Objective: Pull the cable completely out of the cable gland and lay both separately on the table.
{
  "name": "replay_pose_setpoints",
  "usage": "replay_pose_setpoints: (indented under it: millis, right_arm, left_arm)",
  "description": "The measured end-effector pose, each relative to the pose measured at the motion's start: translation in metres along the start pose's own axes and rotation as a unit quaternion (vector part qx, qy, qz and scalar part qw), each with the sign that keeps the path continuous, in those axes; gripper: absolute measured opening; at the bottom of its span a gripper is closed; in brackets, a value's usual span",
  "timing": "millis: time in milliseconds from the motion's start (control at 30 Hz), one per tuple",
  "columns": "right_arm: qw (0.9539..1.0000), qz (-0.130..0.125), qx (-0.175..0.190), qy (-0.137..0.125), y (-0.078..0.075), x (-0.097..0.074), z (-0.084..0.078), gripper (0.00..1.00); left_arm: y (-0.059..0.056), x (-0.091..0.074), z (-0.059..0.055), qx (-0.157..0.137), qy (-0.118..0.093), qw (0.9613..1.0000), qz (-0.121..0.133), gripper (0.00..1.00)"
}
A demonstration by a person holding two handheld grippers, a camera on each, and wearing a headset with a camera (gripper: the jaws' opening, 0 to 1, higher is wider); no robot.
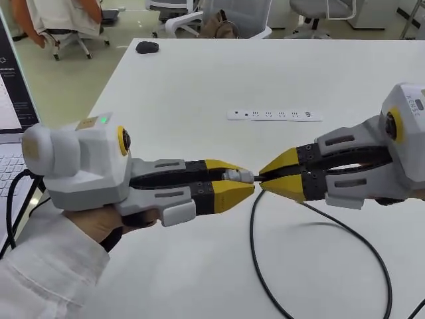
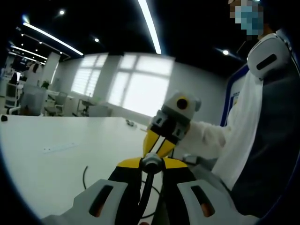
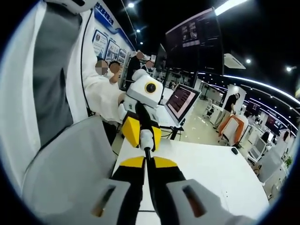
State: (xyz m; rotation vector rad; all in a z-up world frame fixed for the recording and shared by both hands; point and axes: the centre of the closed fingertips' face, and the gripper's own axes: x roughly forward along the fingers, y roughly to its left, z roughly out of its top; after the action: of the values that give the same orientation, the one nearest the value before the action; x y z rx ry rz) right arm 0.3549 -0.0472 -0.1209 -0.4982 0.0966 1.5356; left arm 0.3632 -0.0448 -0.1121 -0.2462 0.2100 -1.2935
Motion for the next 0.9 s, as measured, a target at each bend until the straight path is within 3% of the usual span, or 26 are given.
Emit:
replay_pose_setpoints:
  millis: [333,900]
  right_arm:
    - [1.0,-0.001,0.001,0.003,0.001,0.0,-0.002,0.03]
    - [0.9989,-0.03,0.03,0.021,-0.003,-0.021,-0.025,0.03]
  left_arm:
    - [0.001,0.0,-0.002,-0.006,0.001,1.0,0.001,0.17]
    - [0.008,-0.014,-0.007,-0.019,0.011,0.9997,0.014,0.17]
